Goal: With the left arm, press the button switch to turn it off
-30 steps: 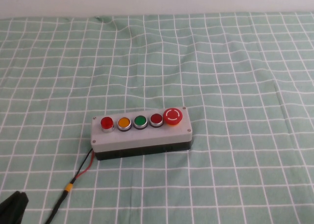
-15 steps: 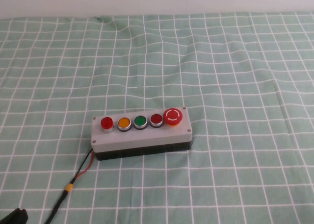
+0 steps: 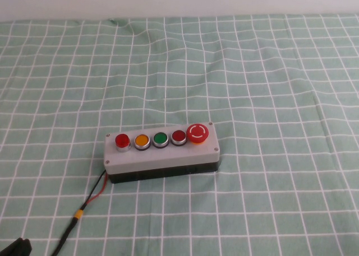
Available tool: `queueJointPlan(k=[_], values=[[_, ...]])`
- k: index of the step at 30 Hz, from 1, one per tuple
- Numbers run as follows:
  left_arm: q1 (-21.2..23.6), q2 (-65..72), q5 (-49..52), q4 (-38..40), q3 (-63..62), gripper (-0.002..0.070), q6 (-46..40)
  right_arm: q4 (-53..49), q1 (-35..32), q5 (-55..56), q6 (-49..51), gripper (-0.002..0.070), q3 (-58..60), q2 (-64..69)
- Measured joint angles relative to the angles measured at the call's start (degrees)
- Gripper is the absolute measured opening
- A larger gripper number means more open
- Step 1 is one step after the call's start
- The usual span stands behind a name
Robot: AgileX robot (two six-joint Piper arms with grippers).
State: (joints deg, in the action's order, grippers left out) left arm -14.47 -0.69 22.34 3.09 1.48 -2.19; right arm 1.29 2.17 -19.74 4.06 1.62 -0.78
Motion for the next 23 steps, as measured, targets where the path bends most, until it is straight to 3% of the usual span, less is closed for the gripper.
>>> queueJointPlan(k=[23], values=[[0.0,0.0,0.0,-4.17,0.0,-0.0002,0.0,0.0,0.0,0.0,0.0,-0.0017,0.0,0.0]])
